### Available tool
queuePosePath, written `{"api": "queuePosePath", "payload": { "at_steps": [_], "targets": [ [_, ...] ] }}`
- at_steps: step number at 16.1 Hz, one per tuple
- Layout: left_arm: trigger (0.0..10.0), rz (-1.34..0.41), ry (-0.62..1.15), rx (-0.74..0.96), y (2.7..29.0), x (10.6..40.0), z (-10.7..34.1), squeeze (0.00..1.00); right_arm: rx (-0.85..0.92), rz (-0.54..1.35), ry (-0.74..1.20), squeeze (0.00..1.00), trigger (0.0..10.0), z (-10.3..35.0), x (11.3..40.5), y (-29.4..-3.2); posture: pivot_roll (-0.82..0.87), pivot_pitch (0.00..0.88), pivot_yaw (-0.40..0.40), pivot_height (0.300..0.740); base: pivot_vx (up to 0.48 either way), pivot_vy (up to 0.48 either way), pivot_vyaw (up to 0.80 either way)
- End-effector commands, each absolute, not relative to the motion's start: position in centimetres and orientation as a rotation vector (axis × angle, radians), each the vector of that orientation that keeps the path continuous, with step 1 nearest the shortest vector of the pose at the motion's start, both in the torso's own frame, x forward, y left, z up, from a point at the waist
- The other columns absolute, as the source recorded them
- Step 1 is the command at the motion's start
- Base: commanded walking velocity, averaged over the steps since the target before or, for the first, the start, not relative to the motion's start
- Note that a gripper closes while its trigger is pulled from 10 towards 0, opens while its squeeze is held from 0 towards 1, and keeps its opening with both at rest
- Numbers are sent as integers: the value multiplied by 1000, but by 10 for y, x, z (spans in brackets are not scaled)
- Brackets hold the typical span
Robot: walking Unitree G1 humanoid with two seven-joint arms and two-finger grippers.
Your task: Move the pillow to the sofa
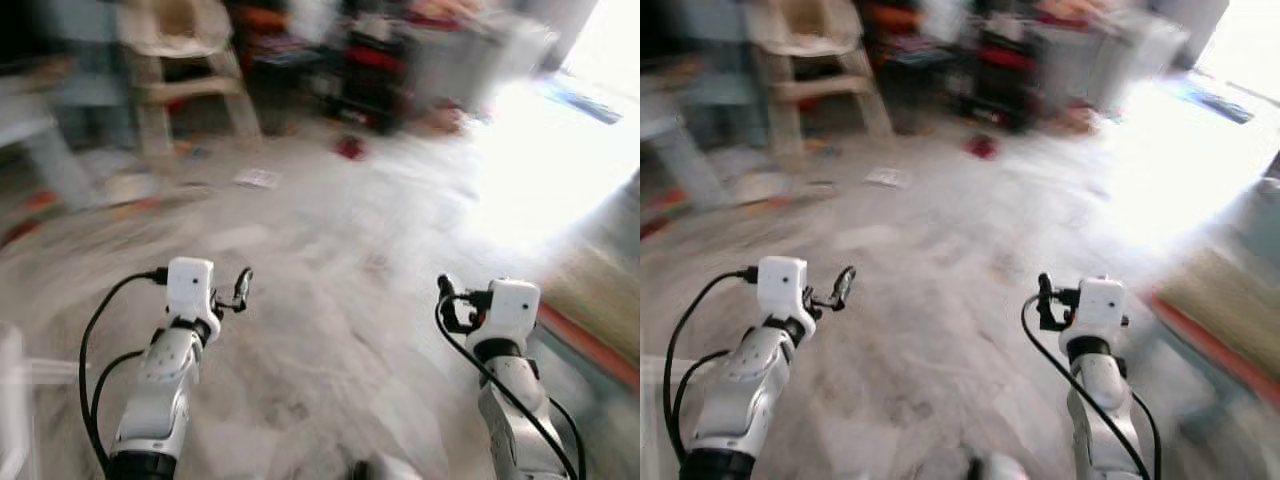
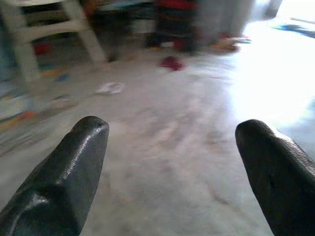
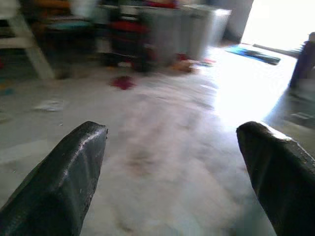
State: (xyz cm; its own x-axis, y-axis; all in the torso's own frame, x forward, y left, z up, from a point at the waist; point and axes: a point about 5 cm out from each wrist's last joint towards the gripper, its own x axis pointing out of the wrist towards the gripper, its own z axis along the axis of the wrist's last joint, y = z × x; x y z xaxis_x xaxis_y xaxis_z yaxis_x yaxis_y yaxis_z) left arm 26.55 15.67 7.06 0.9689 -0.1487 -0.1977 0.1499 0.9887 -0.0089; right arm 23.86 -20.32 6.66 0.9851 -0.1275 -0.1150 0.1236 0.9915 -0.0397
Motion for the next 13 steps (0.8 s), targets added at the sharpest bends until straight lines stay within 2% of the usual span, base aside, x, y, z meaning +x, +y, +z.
{"api": "queuePosePath", "payload": {
  "at_steps": [1, 5, 7, 13],
  "targets": [
    [10000, -193, 189, 10, 147, 267, 75, 0, -47, -139, 123, 0, 10000, 67, 239, -207, -26, 0, -28, 740, 289, 289, -800],
    [10000, -210, 192, 36, 151, 274, 76, 0, -33, -178, 123, 0, 10000, 64, 239, -209, -27, 0, -1, 740, 273, 272, -800],
    [10000, -222, 195, 34, 144, 277, 78, 0, -10, -173, 120, 0, 10000, 62, 240, -205, -22, 0, 16, 740, 0, 0, -728],
    [10000, -204, 212, 15, 146, 266, 70, 0, -16, -155, 125, 0, 10000, 61, 244, -207, -8, 0, -20, 740, 0, 0, 0]
  ]
}}
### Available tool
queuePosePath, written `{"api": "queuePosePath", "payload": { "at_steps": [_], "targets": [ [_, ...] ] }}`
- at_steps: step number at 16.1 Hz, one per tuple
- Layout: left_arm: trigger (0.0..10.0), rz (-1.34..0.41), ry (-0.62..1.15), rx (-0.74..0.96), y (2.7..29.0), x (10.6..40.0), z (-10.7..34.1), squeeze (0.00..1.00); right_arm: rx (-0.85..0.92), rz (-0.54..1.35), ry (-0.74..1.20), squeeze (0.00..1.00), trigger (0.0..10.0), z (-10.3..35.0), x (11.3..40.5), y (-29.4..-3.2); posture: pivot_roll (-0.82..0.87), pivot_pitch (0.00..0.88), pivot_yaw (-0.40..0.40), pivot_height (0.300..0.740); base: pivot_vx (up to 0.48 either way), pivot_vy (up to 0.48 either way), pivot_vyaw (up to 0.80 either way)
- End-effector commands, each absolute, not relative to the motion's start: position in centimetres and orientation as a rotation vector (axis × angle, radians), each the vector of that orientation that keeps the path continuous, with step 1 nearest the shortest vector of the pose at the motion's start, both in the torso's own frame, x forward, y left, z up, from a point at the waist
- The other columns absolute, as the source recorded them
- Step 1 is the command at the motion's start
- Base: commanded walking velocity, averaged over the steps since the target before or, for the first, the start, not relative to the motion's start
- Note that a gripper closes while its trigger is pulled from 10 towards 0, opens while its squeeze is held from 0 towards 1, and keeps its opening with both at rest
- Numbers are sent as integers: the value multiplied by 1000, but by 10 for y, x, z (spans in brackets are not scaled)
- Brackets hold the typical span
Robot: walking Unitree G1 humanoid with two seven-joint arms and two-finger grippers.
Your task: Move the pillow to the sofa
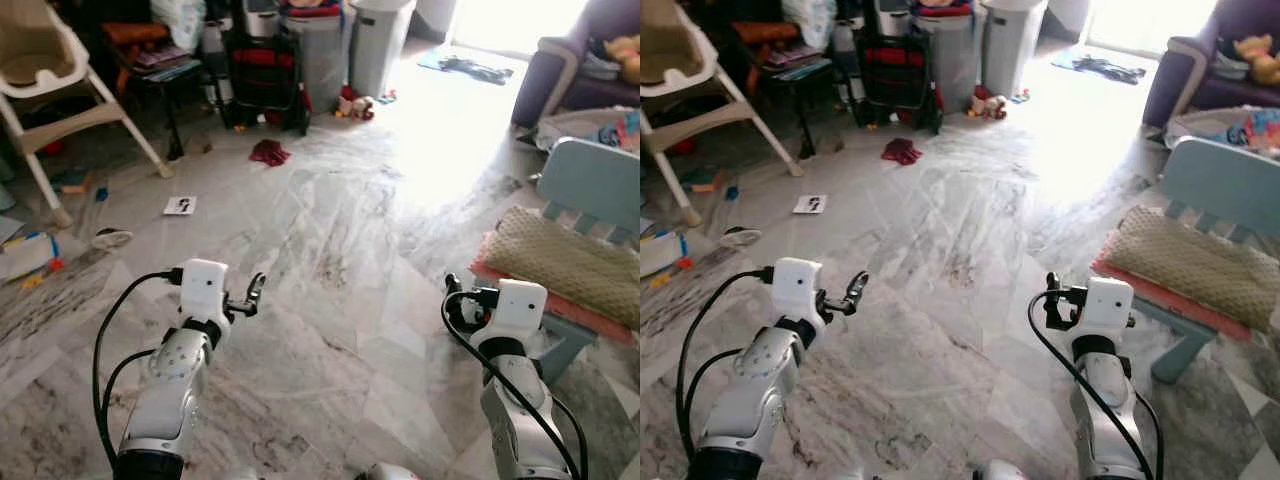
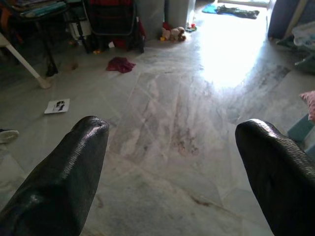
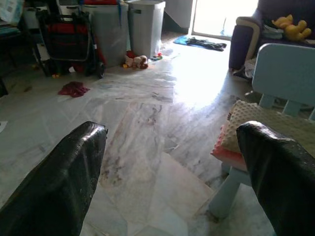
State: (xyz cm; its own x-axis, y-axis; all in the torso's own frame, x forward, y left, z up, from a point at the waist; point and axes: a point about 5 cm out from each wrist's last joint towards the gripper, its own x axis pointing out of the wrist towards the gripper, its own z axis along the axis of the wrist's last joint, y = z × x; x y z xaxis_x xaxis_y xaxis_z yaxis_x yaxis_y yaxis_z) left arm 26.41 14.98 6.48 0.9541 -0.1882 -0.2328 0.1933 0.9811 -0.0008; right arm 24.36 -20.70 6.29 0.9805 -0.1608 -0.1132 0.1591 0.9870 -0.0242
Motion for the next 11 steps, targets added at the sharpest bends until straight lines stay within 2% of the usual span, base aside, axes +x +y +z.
{"api": "queuePosePath", "payload": {
  "at_steps": [1, 6, 7, 11],
  "targets": [
    [10000, -205, 207, 13, 145, 267, 70, 0, -19, -152, 123, 0, 10000, 62, 245, -208, -9, 0, -21, 740, 0, 0, -419],
    [10000, -241, 199, -6, 138, 266, 71, 0, -27, -159, 107, 0, 10000, 65, 249, -210, -25, 0, -12, 740, 0, 0, -758],
    [10000, -235, 203, -16, 139, 267, 71, 0, -28, -167, 106, 0, 10000, 65, 249, -212, -33, 0, -6, 740, 0, 0, 0],
    [10000, -246, 201, -15, 138, 270, 71, 0, -32, -176, 110, 0, 10000, 64, 245, -215, -41, 0, -3, 740, 0, -374, 0]
  ]
}}
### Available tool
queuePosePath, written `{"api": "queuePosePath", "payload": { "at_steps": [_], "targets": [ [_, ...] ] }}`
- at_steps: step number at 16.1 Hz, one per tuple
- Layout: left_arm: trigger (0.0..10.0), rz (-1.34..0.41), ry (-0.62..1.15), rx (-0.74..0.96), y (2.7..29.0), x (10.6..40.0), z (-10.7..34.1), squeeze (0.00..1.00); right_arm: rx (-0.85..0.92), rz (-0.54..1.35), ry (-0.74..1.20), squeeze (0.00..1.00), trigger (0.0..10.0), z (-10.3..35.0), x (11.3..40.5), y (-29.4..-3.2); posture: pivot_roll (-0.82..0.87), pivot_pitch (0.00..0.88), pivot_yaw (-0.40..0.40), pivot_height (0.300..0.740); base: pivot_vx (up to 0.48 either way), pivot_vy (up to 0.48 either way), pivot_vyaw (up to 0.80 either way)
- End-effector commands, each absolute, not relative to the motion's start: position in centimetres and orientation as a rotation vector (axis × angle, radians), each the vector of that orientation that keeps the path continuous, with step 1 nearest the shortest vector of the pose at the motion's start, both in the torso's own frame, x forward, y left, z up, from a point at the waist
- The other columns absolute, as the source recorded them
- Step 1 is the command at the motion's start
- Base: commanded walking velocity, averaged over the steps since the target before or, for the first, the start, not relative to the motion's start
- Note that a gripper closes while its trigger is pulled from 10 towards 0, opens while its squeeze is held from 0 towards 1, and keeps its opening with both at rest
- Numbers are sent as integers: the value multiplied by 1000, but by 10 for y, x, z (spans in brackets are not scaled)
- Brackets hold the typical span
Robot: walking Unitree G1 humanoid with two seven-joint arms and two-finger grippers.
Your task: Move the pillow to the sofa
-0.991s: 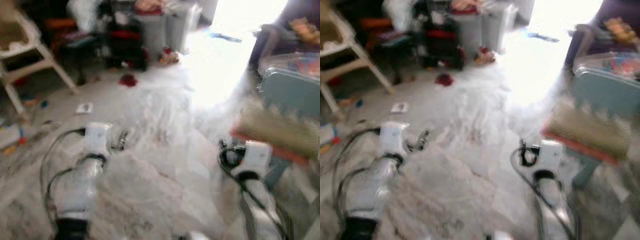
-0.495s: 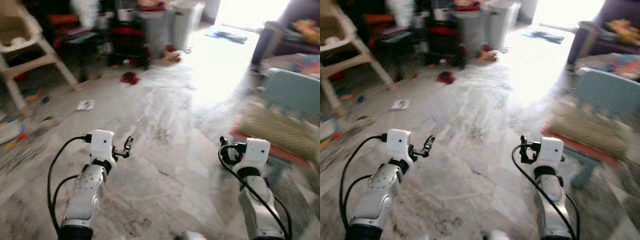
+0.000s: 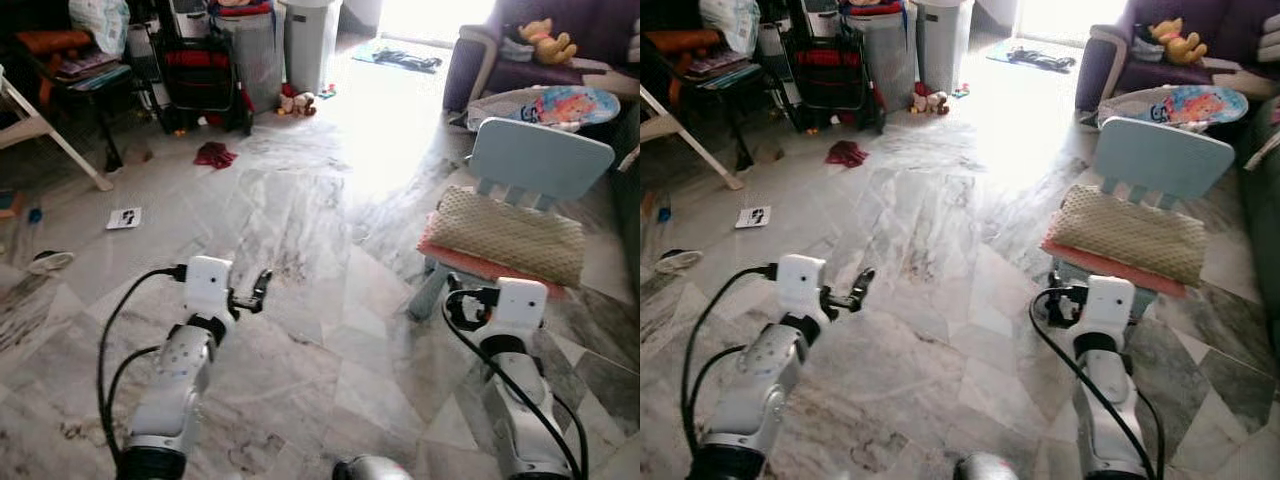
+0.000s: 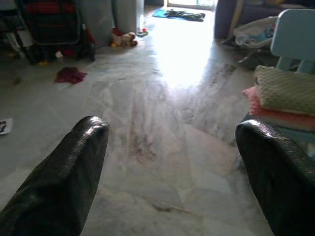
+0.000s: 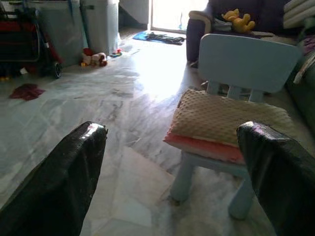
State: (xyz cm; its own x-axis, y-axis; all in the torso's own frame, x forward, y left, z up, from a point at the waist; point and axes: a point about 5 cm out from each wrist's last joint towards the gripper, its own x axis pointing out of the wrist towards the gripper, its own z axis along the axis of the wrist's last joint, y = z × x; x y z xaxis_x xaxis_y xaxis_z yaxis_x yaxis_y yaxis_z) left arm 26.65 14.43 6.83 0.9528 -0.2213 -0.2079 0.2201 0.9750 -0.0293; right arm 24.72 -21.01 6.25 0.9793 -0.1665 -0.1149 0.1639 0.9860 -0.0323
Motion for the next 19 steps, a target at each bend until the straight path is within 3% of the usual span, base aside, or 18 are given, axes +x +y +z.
{"api": "queuePosePath", "payload": {
  "at_steps": [1, 9, 19],
  "targets": [
    [10000, -244, 201, -16, 138, 270, 71, 0, -32, -176, 109, 0, 10000, 64, 246, -215, -41, 0, -4, 740, 0, -382, 0],
    [10000, -245, 200, -18, 139, 271, 71, 0, -33, -174, 107, 0, 10000, 64, 247, -214, -38, 0, -1, 740, 0, -361, 0],
    [10000, -219, 182, -32, 145, 276, 76, 0, -29, -173, 108, 0, 10000, 63, 240, -212, -51, 0, 13, 740, 0, 0, 0]
  ]
}}
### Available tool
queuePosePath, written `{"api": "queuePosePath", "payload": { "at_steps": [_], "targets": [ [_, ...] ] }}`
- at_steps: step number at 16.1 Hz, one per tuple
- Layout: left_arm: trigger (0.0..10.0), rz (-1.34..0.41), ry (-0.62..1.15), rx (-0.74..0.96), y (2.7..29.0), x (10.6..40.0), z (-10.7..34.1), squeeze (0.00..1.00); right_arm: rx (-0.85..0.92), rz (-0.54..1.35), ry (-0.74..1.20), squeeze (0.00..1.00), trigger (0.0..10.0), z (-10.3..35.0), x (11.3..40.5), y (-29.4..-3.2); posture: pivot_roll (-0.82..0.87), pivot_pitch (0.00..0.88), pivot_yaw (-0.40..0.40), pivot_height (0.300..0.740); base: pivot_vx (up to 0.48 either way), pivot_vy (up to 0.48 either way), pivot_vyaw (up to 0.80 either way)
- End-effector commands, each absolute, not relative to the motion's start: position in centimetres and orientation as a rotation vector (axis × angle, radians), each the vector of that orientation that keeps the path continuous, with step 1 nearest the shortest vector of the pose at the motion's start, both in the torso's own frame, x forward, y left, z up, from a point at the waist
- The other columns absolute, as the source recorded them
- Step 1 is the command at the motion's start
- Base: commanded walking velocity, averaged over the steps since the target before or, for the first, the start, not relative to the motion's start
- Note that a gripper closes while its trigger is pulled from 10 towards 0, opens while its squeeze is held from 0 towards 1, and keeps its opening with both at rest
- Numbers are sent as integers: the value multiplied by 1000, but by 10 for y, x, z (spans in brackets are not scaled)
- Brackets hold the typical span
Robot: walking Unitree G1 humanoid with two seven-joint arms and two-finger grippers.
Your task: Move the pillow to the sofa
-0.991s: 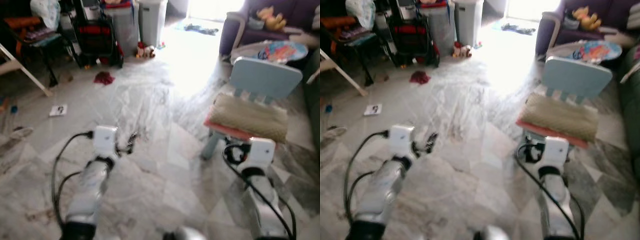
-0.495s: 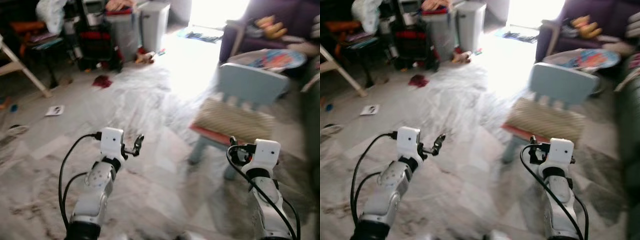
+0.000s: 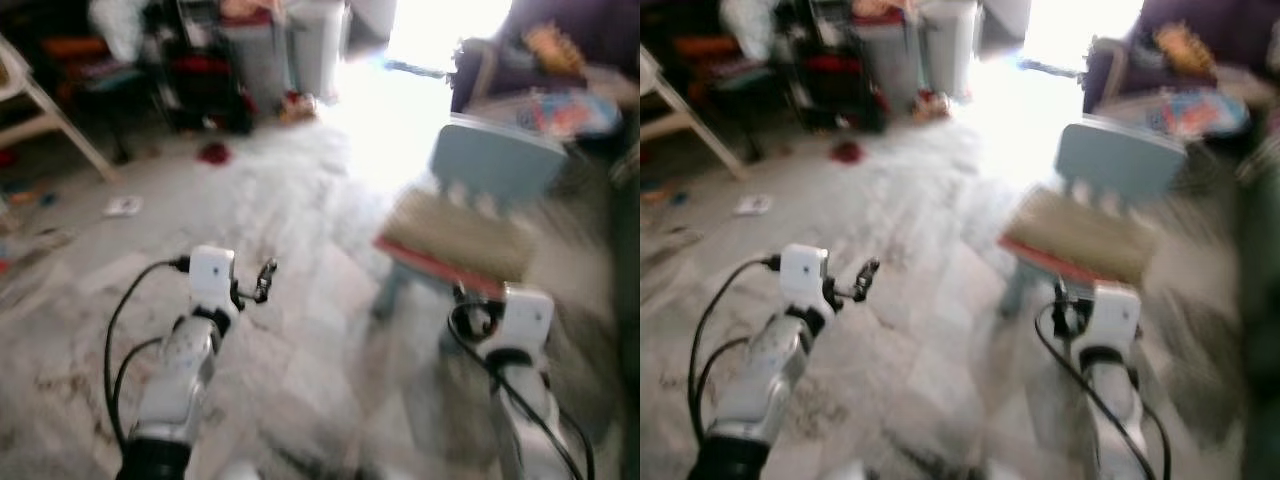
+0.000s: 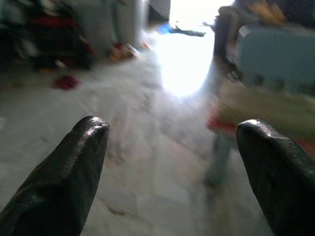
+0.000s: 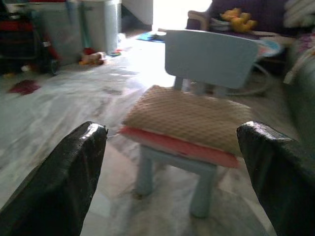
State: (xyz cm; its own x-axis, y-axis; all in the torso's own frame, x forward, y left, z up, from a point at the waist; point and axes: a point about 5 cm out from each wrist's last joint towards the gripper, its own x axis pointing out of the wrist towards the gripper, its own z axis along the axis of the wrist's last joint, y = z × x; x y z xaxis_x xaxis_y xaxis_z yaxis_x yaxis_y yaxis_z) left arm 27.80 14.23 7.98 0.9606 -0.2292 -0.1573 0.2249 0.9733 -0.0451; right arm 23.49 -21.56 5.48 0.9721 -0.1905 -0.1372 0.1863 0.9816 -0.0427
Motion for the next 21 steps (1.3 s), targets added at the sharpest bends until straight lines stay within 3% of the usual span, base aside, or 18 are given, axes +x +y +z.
{"api": "queuePosePath", "payload": {
  "at_steps": [1, 6, 16, 21],
  "targets": [
    [10000, -217, 181, -35, 145, 276, 77, 0, -27, -172, 107, 0, 10000, 63, 240, -211, -51, 0, 15, 740, 0, 0, 0],
    [10000, -219, 167, -51, 146, 277, 79, 0, -21, -172, 108, 0, 10000, 63, 241, -210, -47, 0, 15, 740, 103, 191, -435],
    [10000, -253, 190, -59, 137, 273, 74, 0, -28, -174, 79, 0, 10000, 72, 243, -207, -83, 0, 43, 740, 267, 339, 0],
    [10000, -240, 191, -19, 137, 275, 76, 0, -22, -171, 82, 0, 10000, 70, 242, -203, -62, 0, 48, 740, 0, 0, 0]
  ]
}}
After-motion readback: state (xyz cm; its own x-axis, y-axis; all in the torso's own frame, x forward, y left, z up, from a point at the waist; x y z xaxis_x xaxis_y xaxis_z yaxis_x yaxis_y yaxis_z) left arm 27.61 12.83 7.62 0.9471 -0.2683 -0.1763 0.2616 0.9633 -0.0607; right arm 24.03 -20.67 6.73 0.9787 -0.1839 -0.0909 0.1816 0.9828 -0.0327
